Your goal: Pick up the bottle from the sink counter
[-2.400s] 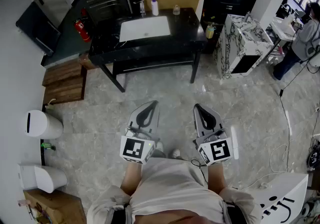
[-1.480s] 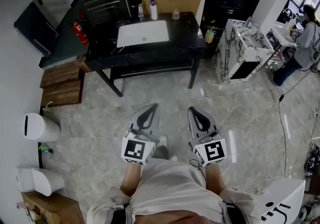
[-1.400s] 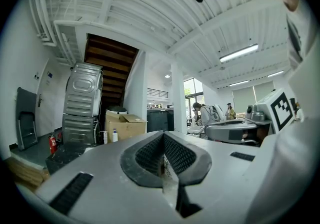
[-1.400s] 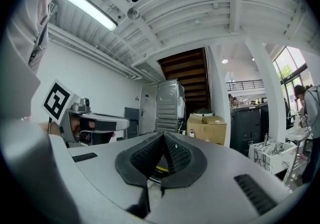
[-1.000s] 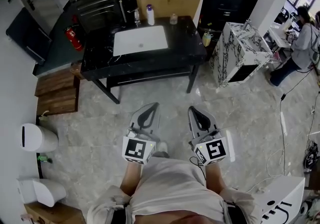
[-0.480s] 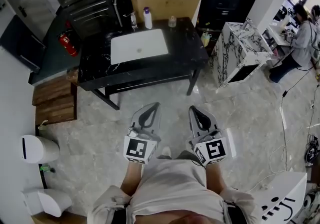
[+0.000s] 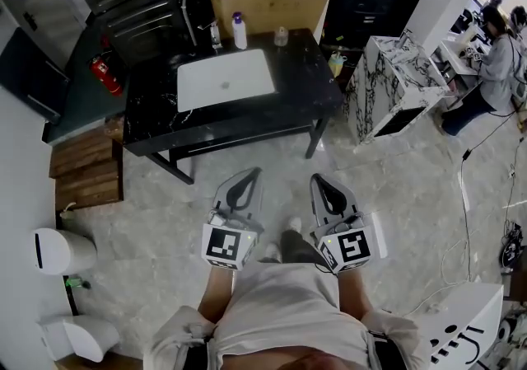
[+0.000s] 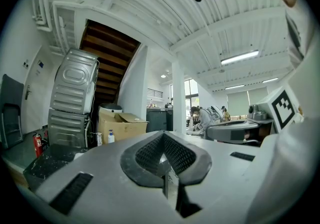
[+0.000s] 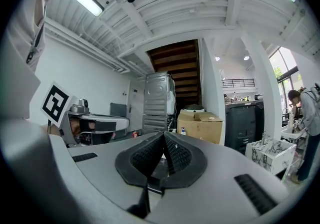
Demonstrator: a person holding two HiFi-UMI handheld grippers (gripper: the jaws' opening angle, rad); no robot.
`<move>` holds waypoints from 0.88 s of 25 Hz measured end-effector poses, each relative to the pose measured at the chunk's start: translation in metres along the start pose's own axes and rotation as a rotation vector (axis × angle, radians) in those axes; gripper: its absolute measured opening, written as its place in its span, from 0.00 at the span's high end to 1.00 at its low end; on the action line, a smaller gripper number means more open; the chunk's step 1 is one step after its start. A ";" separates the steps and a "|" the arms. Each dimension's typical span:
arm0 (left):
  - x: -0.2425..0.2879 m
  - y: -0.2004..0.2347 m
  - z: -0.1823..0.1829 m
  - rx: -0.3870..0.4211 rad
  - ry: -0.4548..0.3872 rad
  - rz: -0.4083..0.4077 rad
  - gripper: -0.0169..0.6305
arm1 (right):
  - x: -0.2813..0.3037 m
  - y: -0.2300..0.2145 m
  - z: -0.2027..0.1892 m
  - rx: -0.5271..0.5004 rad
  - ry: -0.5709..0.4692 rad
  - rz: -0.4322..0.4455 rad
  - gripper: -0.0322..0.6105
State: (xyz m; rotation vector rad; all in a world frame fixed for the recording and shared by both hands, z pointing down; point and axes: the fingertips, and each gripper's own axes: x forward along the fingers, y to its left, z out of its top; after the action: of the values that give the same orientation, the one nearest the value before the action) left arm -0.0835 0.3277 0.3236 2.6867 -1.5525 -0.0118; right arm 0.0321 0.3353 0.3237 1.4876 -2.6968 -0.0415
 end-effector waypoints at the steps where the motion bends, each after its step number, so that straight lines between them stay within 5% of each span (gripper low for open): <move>1: 0.003 0.001 -0.001 0.000 0.002 0.002 0.97 | 0.003 -0.002 -0.001 0.000 0.002 0.001 0.95; 22: 0.095 0.024 0.007 0.023 0.009 0.088 0.97 | 0.076 -0.078 0.001 0.003 -0.023 0.086 0.95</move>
State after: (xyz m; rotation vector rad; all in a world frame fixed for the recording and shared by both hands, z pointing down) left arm -0.0568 0.2336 0.3189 2.6285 -1.6765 0.0207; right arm 0.0573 0.2299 0.3219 1.3783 -2.7776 -0.0504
